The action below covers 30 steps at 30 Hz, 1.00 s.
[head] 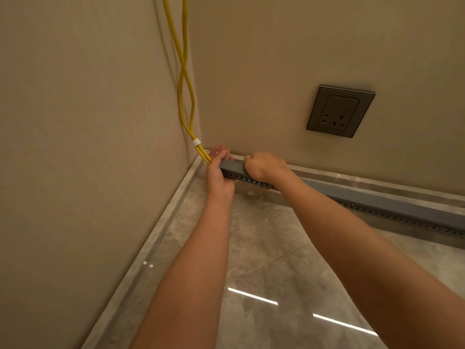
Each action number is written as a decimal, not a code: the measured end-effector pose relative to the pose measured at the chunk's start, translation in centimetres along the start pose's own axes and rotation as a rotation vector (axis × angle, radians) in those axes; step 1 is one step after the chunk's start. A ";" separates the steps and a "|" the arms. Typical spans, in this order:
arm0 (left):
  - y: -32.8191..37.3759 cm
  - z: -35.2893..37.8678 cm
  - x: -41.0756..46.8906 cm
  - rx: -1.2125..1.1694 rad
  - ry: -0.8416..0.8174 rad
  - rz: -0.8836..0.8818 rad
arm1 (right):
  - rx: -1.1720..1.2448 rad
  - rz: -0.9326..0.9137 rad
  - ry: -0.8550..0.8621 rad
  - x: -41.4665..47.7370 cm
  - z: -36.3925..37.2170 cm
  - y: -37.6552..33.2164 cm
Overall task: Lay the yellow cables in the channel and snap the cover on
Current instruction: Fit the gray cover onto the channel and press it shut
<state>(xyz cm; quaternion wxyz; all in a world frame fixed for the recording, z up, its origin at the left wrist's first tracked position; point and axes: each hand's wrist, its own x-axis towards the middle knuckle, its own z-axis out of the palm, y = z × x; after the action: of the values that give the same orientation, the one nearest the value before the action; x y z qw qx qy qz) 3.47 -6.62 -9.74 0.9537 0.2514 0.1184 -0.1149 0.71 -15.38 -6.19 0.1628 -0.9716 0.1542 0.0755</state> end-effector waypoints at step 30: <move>0.0 2.3 -2.4 0.278 0.590 0.015 | -0.187 -0.314 0.342 -1.6 2.2 -1.5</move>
<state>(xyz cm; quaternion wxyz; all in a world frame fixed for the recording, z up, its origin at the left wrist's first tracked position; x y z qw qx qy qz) 1.59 -7.41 -7.09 0.8357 0.4025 0.3709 -0.0452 -0.49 -12.86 -7.45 0.0532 -0.9931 0.0192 -0.1024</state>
